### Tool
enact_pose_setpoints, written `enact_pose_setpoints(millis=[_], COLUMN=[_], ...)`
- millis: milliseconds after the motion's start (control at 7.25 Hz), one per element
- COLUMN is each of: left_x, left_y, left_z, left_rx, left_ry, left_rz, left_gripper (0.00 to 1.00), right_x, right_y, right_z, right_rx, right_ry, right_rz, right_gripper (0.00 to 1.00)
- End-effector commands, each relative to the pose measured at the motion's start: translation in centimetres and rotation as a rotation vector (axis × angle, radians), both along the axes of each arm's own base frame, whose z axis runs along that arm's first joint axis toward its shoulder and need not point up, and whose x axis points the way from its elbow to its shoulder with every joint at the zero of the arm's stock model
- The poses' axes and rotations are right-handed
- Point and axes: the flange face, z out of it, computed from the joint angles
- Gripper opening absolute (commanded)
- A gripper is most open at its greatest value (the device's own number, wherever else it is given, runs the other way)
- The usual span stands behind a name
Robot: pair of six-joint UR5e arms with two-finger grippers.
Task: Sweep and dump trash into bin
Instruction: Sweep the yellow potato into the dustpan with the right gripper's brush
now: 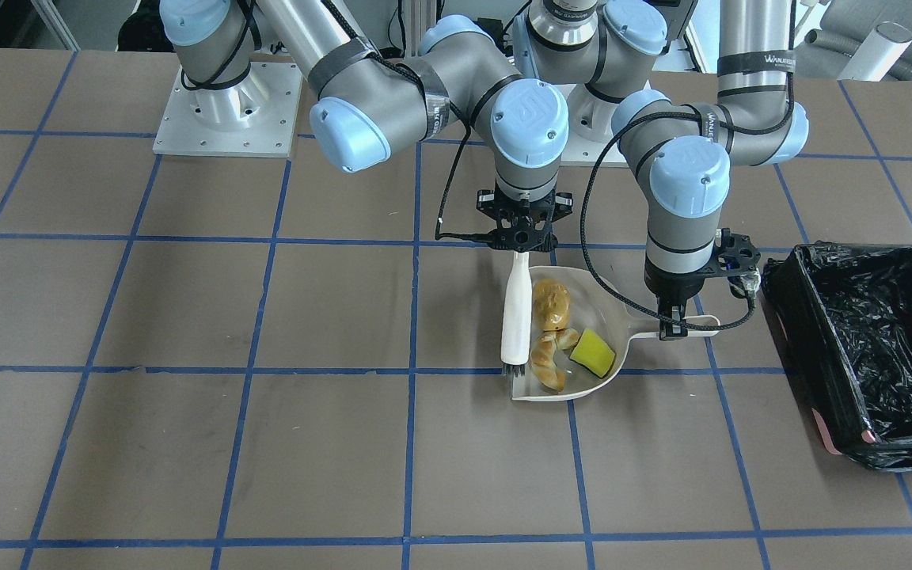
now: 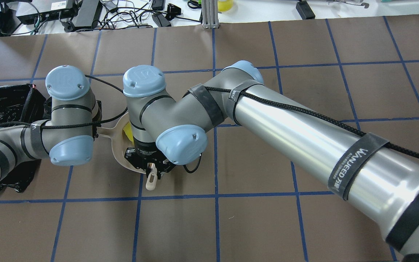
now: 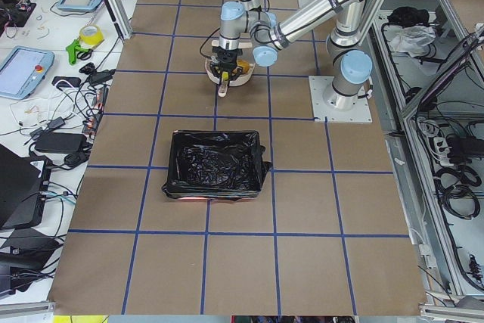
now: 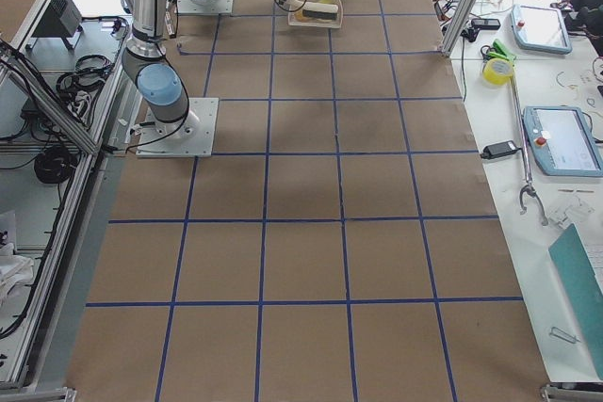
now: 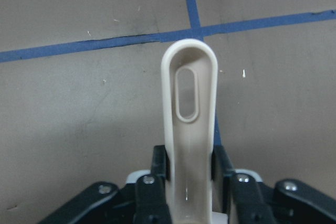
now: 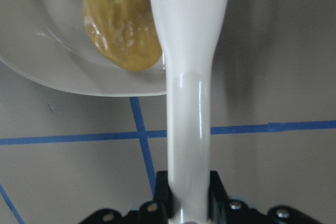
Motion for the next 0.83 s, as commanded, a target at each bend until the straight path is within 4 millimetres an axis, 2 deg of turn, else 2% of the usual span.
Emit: enact_pose_setpoints(millis=[0,138,276,552,690], left_x=[0.0,-0.1,-0.5,-0.2,1.0], left_y=[0.0,0.0,-0.9,-3.9,-5.1], left_z=[0.0,-0.3,0.6,5.4,7.8], left_rx=[0.001,0.005,-0.012,0.08,0.119], left_ry=[0.004,0.016,0.102,0.19,0.244], left_rz=[0.0,-0.005,-0.005,0.011,0.027], left_gripper=[0.0,0.0,0.0,0.0,0.0], right_x=[-3.1,-6.9,-11.0,-18.5,-22.7], right_y=[-1.4,-2.1,-3.3,-7.0,-9.5], right_z=[2.3,4.8,6.2,8.1,8.2], right_rx=[0.0,0.001,-0.002,-0.032,-0.037], right_ry=[0.012,0.059,0.109,0.167,0.175], right_rz=[0.008,0.039,0.095,0.045,0.007], right_gripper=[0.09,0.09,0.09,0.09,0.09])
